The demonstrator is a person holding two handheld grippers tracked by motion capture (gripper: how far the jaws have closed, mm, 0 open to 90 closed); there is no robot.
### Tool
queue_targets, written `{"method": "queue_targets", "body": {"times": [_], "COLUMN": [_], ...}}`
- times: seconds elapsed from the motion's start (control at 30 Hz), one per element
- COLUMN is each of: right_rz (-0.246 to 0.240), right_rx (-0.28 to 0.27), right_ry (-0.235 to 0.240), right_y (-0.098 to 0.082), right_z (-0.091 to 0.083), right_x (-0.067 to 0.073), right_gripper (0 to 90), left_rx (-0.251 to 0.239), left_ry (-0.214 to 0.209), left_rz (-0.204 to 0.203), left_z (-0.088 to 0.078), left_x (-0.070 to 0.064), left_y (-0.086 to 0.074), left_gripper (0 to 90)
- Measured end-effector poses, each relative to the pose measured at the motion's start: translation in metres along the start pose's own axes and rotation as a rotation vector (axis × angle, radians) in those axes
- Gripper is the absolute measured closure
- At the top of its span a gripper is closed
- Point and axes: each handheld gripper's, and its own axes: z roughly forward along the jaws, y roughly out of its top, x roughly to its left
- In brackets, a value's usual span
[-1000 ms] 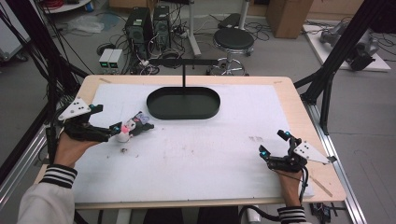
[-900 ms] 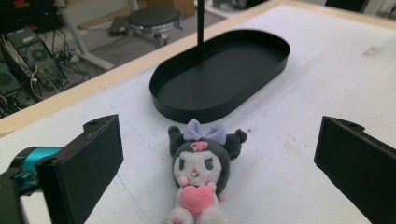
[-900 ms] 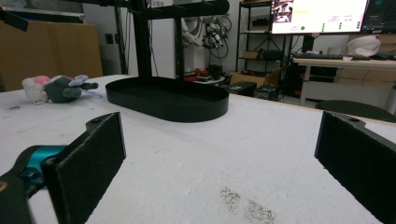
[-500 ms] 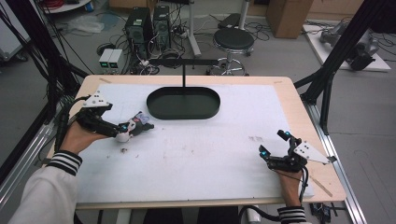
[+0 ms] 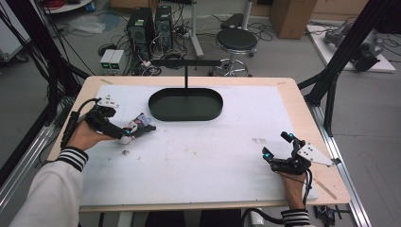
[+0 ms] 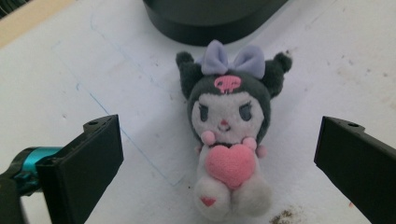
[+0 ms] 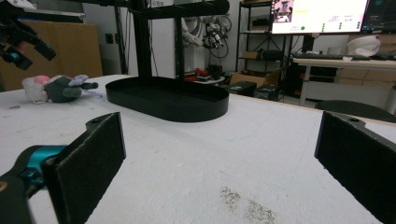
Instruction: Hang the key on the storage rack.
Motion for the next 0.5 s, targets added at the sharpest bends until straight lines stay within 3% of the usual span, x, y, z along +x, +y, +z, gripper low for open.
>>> {"method": "queue_targets", "body": {"times": [0.23,0.5], "right_rz": [0.0,0.001], "right_rx": [0.0,0.0], "right_ry": [0.0,0.001], "right_y": [0.0,0.0], "right_z": [0.0,0.0], "right_x": [0.0,0.0], "right_gripper": [0.8,0.8], "left_rx": [0.098,0.174], "left_ry": [-0.005,-0.009], "left_rz": [-0.008,-0.025], "left_z": [0.013,0.023], "left_x": [-0.002,-0.003], "left_y": [-0.001,-0.003], "left_gripper": [3.0,3.0]}}
